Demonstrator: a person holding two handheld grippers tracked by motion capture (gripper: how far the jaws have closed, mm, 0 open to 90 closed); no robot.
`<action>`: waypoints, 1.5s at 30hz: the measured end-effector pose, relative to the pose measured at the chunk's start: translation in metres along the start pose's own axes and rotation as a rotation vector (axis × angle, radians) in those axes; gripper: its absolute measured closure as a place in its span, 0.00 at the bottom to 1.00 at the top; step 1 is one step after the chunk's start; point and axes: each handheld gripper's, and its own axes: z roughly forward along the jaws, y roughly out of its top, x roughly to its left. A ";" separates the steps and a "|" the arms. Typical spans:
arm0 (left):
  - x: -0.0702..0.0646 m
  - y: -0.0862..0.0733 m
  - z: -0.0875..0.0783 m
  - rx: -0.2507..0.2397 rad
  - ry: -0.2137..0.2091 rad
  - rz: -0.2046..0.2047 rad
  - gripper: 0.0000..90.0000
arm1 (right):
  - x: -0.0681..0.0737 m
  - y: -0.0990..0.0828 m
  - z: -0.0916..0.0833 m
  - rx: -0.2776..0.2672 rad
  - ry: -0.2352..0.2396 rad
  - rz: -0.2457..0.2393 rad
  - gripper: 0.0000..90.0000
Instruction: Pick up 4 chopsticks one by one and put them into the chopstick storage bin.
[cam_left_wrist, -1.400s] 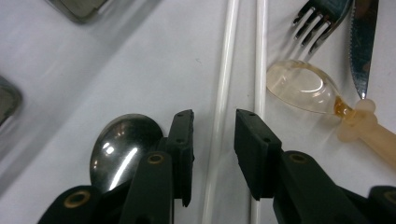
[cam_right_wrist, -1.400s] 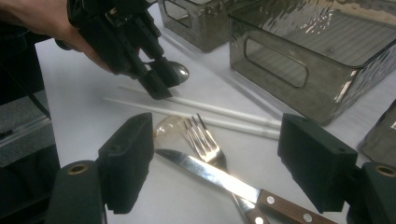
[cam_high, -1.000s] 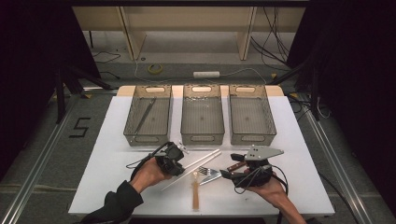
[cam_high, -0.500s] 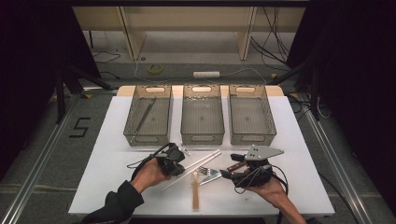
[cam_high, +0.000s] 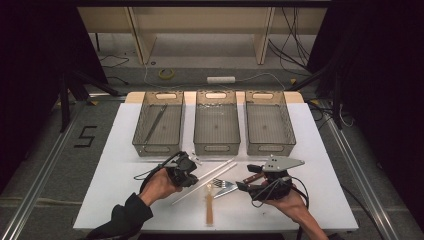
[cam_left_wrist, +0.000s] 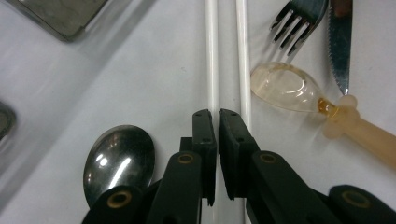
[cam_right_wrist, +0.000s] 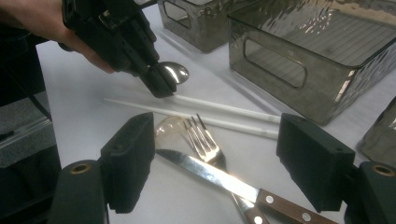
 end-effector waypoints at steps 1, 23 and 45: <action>0.000 0.000 -0.001 -0.009 0.000 -0.006 0.95 | 0.000 0.000 0.000 0.000 -0.001 0.000 0.32; 0.002 0.000 -0.024 -0.103 -0.029 -0.053 0.94 | 0.000 0.000 -0.001 0.002 -0.003 0.005 0.32; -0.007 -0.002 -0.055 -0.188 -0.034 -0.040 0.95 | 0.000 0.000 0.000 0.004 -0.004 0.002 0.32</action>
